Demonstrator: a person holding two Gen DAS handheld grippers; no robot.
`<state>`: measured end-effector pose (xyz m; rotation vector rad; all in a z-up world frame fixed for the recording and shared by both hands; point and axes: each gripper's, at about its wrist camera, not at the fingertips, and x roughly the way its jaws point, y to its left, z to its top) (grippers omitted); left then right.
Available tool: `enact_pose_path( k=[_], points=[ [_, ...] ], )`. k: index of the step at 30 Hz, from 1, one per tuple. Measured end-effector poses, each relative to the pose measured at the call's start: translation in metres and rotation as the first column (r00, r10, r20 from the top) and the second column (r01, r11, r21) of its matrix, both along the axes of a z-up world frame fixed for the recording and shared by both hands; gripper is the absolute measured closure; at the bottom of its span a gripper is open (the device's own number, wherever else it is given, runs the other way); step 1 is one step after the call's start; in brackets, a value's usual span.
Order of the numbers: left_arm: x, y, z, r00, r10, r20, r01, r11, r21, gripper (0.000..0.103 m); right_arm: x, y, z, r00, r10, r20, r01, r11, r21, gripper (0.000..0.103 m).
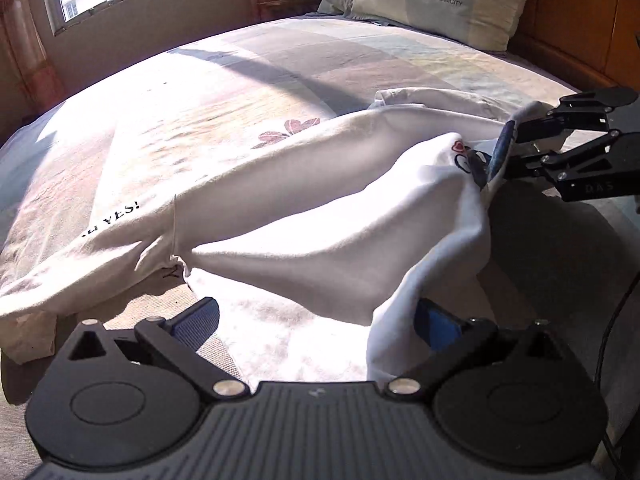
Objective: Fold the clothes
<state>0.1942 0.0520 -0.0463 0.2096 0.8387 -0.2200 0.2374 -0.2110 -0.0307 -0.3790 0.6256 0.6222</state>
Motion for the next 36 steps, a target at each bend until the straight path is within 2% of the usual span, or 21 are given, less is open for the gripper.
enact_pose_path(
  k=[4,7,10,12,15,17,19,25,31,36],
  points=[
    [0.009,0.003,-0.001,0.999,0.003,0.033,-0.002,1.000,-0.006,0.001,0.050,0.021,-0.009,1.000,-0.009,-0.011,0.009,1.000,-0.014,0.047],
    [0.016,0.003,-0.008,0.999,0.031,0.038,-0.032,0.998,0.049,0.001,0.086,0.037,-0.022,0.998,-0.022,-0.066,0.021,1.000,-0.015,0.047],
    [0.027,0.006,-0.020,0.998,0.057,0.013,-0.058,0.993,0.099,0.000,0.101,0.040,-0.028,0.993,-0.040,-0.110,0.040,0.999,-0.002,0.047],
    [0.027,0.008,-0.021,0.997,0.075,-0.004,-0.074,0.993,0.089,0.001,0.104,0.039,-0.029,0.990,-0.052,-0.132,0.054,0.998,0.013,0.046],
    [0.013,0.007,-0.011,0.997,0.074,0.021,-0.075,0.994,0.078,0.001,0.077,0.020,-0.011,0.992,-0.058,-0.116,0.065,0.996,0.057,0.044],
    [0.000,0.004,-0.002,0.997,0.065,0.043,-0.068,0.995,0.073,0.001,0.051,0.001,0.004,0.994,-0.047,-0.101,0.057,0.994,0.094,0.038],
    [-0.016,-0.001,0.008,0.997,0.040,0.063,-0.045,0.996,0.071,0.001,0.028,-0.019,0.012,0.993,-0.040,-0.115,0.054,0.992,0.115,0.036],
    [-0.059,-0.021,0.021,0.997,-0.040,0.064,0.037,0.998,0.045,0.001,-0.015,-0.076,0.009,0.962,-0.058,-0.268,0.125,0.962,0.242,0.036],
    [-0.086,-0.039,0.007,0.996,-0.086,0.001,0.086,0.995,0.053,0.001,-0.017,-0.090,-0.003,0.925,-0.033,-0.379,0.203,0.885,0.419,0.036],
    [-0.096,-0.052,-0.013,0.980,-0.192,-0.054,0.197,0.975,0.104,0.001,0.003,-0.073,-0.018,0.908,-0.009,-0.419,0.232,0.844,0.483,0.038]
  ],
)
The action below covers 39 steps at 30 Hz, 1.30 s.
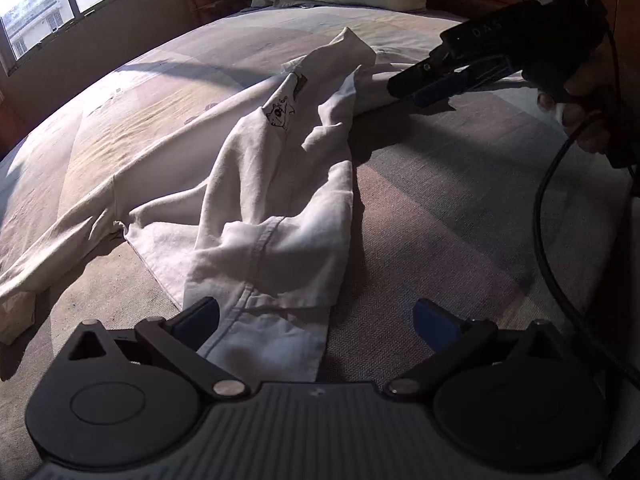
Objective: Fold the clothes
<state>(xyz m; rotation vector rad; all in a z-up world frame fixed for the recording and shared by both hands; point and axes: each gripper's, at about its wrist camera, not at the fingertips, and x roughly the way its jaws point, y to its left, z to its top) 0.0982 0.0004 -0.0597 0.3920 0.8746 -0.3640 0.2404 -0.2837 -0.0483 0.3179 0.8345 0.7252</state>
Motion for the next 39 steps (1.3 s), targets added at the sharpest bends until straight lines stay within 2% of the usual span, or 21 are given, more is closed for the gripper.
enact_pose_path(
  k=[3,7,10,14,15,16,17,18,19,20,23,28,32,39],
  points=[
    [0.000,-0.002,-0.012,1.000,-0.024,-0.014,0.025,0.999,0.040,0.001,0.016,0.019,-0.011,1.000,0.004,0.004,-0.004,1.000,0.006,0.043],
    [0.007,0.007,-0.016,0.999,-0.018,-0.040,0.018,1.000,-0.013,0.001,0.044,0.035,-0.023,1.000,-0.027,0.008,0.027,0.999,0.021,0.043],
    [0.012,0.012,-0.017,0.999,-0.017,-0.044,0.015,0.999,-0.035,0.000,0.063,0.038,-0.032,0.998,-0.061,-0.019,0.062,0.995,0.072,0.043],
    [0.015,0.016,-0.018,0.999,-0.014,-0.049,0.012,0.998,-0.054,0.000,0.067,0.037,-0.031,0.997,-0.083,0.002,0.081,0.983,0.162,0.045],
    [0.015,0.017,-0.018,0.999,-0.014,-0.050,0.011,0.998,-0.057,0.000,0.067,0.038,-0.031,0.996,-0.085,0.011,0.083,0.984,0.158,0.047],
    [0.015,0.017,-0.018,0.999,-0.013,-0.050,0.010,0.998,-0.058,0.000,0.068,0.041,-0.033,0.996,-0.089,0.009,0.087,0.988,0.129,0.056],
    [0.014,0.016,-0.017,0.999,-0.010,-0.048,0.008,0.999,-0.051,0.000,0.070,0.044,-0.036,0.995,-0.096,-0.004,0.096,0.992,0.082,0.075],
    [0.013,0.015,-0.016,0.999,-0.007,-0.044,0.005,0.999,-0.041,0.000,0.071,0.045,-0.040,0.994,-0.107,-0.017,0.107,0.993,0.048,0.087],
    [0.011,0.013,-0.014,0.999,-0.004,-0.038,0.003,1.000,-0.025,0.001,0.070,0.044,-0.041,0.993,-0.115,-0.026,0.116,0.993,0.037,0.095],
    [0.008,0.012,-0.012,0.999,-0.004,-0.032,0.003,1.000,-0.005,0.001,0.066,0.041,-0.040,0.992,-0.122,-0.025,0.123,0.991,0.044,0.095],
    [-0.003,0.010,-0.006,1.000,-0.008,-0.022,0.008,0.999,0.034,0.001,0.047,0.033,-0.024,0.991,-0.129,0.016,0.128,0.989,0.069,0.097],
    [-0.026,0.014,0.007,1.000,0.008,-0.003,-0.008,0.998,0.058,0.001,-0.007,0.008,0.022,0.988,-0.134,0.072,0.122,0.981,0.150,0.097],
    [-0.044,0.018,0.019,1.000,0.012,0.014,-0.013,0.998,0.057,0.001,-0.062,-0.012,0.046,0.986,-0.145,0.086,0.133,0.982,0.134,0.097],
    [-0.068,0.019,0.032,0.999,-0.009,0.052,0.005,0.998,0.068,0.001,-0.157,-0.038,0.053,0.987,-0.152,0.043,0.146,0.982,0.119,0.097]
  ],
)
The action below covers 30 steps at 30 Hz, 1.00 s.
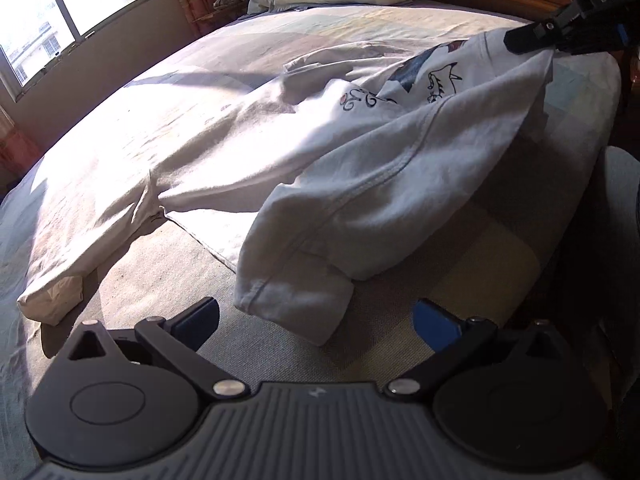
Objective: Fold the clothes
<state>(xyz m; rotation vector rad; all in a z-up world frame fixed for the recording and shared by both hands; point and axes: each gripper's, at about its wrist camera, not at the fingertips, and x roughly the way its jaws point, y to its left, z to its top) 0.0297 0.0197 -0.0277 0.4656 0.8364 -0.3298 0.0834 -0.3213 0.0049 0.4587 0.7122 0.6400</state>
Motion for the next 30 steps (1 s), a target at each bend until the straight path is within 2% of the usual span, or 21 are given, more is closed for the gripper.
enact_pose_path(
  k=[2,7,10,12,16,17,19,21,26,30],
  points=[
    [-0.004,0.001,0.003,1.000,-0.005,0.009,0.005,1.000,-0.001,0.001,-0.021,-0.005,-0.005,1.000,0.009,-0.029,-0.009,1.000,-0.004,0.097],
    [-0.005,0.006,0.009,1.000,0.009,0.019,-0.009,1.000,-0.010,0.001,-0.048,-0.010,-0.018,0.997,-0.021,-0.080,0.010,0.991,-0.132,0.094],
    [-0.006,0.010,0.015,0.999,0.046,0.019,-0.046,0.999,-0.014,0.001,-0.057,-0.010,-0.013,0.999,-0.035,-0.033,0.026,0.971,-0.237,0.093],
    [-0.005,0.018,0.017,0.996,0.087,0.011,-0.087,0.996,-0.025,0.001,-0.062,-0.002,-0.002,0.999,0.002,0.035,0.009,0.956,-0.294,0.092],
    [-0.003,0.034,0.022,0.985,0.173,-0.006,-0.173,0.984,-0.050,0.001,-0.071,0.019,0.018,0.982,0.095,0.166,-0.018,0.910,-0.413,0.066],
    [-0.003,0.038,0.023,0.981,0.195,-0.014,-0.196,0.979,-0.057,0.001,-0.072,0.029,0.022,0.972,0.132,0.195,-0.032,0.895,-0.445,0.057],
    [0.000,0.048,0.023,0.969,0.244,-0.037,-0.246,0.967,-0.072,0.001,-0.074,0.051,0.027,0.945,0.218,0.244,-0.071,0.865,-0.497,0.051],
    [0.001,0.059,0.023,0.958,0.280,-0.057,-0.284,0.954,-0.094,0.001,-0.073,0.076,0.029,0.916,0.305,0.262,-0.128,0.839,-0.529,0.051],
    [0.000,0.083,0.024,0.939,0.337,-0.073,-0.344,0.930,-0.132,0.000,-0.072,0.152,0.016,0.836,0.495,0.237,-0.281,0.757,-0.589,0.051],
    [-0.006,0.101,0.023,0.925,0.373,-0.073,-0.380,0.912,-0.157,0.000,-0.074,0.208,-0.004,0.776,0.596,0.207,-0.359,0.687,-0.632,0.051]
  ],
)
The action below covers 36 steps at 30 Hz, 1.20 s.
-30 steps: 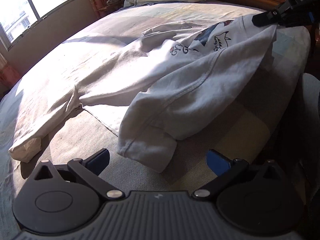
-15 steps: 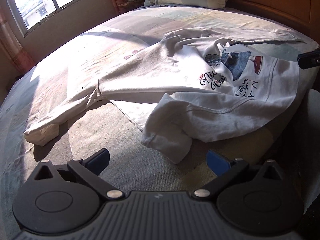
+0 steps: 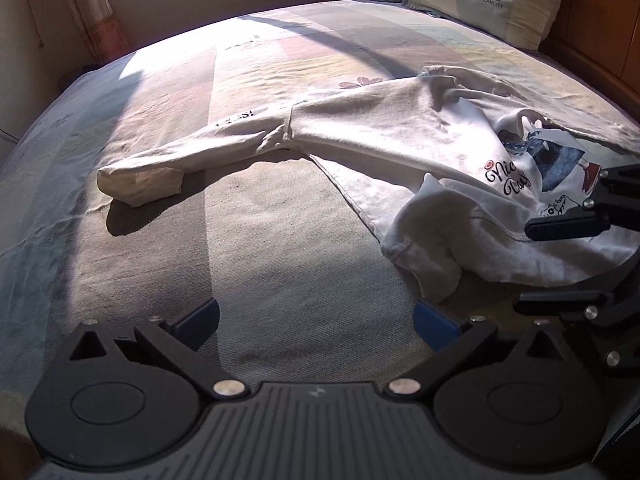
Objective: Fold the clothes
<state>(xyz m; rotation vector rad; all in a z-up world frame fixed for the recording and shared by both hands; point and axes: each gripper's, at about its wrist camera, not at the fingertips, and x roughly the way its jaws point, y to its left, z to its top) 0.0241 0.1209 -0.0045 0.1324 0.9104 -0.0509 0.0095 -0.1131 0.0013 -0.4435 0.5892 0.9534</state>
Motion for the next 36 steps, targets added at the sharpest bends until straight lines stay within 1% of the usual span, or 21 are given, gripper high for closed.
enact_pose_path(
  k=[3,7,9,12,14,18,19,21,22,23,27,30,33,36],
  points=[
    [-0.004,0.010,-0.003,1.000,0.021,0.009,-0.021,0.999,-0.028,0.000,0.008,0.037,-0.027,0.999,-0.015,0.028,0.017,0.997,-0.076,0.051],
    [-0.007,0.020,-0.009,0.998,0.054,0.013,-0.054,0.998,-0.040,0.000,0.019,0.057,-0.056,0.995,-0.084,0.059,0.092,0.986,-0.136,0.051],
    [-0.008,0.025,-0.012,0.998,0.065,0.014,-0.065,0.997,-0.041,0.000,0.022,0.061,-0.065,0.992,-0.109,0.057,0.117,0.982,-0.149,0.051],
    [-0.009,0.031,-0.015,0.997,0.073,0.021,-0.072,0.996,-0.046,0.001,0.022,0.066,-0.070,0.989,-0.124,0.081,0.135,0.978,-0.159,0.048],
    [-0.010,0.034,-0.016,0.997,0.076,0.024,-0.075,0.995,-0.060,0.000,0.020,0.071,-0.070,0.986,-0.118,0.114,0.137,0.975,-0.173,0.044],
    [-0.012,0.038,-0.019,0.997,0.077,0.022,-0.075,0.994,-0.075,0.000,0.015,0.081,-0.071,0.981,-0.104,0.165,0.136,0.971,-0.198,0.043],
    [-0.013,0.039,-0.020,0.997,0.077,0.020,-0.076,0.994,-0.075,0.000,0.015,0.082,-0.071,0.980,-0.104,0.172,0.139,0.969,-0.204,0.044],
    [-0.017,0.041,-0.021,0.997,0.079,0.020,-0.077,0.994,-0.077,0.000,0.020,0.081,-0.071,0.978,-0.122,0.170,0.157,0.966,-0.207,0.064],
    [-0.019,0.043,-0.022,0.997,0.079,0.021,-0.077,0.994,-0.078,0.000,0.022,0.079,-0.069,0.979,-0.130,0.159,0.161,0.966,-0.202,0.087],
    [-0.021,0.044,-0.022,0.997,0.080,0.020,-0.078,0.994,-0.081,0.000,0.024,0.076,-0.067,0.980,-0.133,0.145,0.160,0.967,-0.198,0.089],
    [-0.025,0.050,-0.024,0.995,0.094,0.014,-0.093,0.993,-0.070,0.000,0.023,0.065,-0.045,0.993,-0.096,0.062,0.105,0.980,-0.167,0.092],
    [-0.028,0.056,-0.023,0.994,0.109,0.016,-0.108,0.992,-0.064,0.000,0.019,0.061,-0.024,0.997,-0.056,-0.048,0.051,0.993,-0.107,0.093],
    [-0.032,0.060,-0.020,0.992,0.121,0.027,-0.118,0.990,-0.072,0.000,0.018,0.059,-0.006,0.984,-0.004,-0.180,0.001,1.000,-0.016,0.093],
    [-0.034,0.064,-0.017,0.990,0.135,0.038,-0.132,0.989,-0.072,0.000,0.018,0.066,0.000,0.961,0.047,-0.272,-0.036,0.998,0.046,0.093]
  ],
)
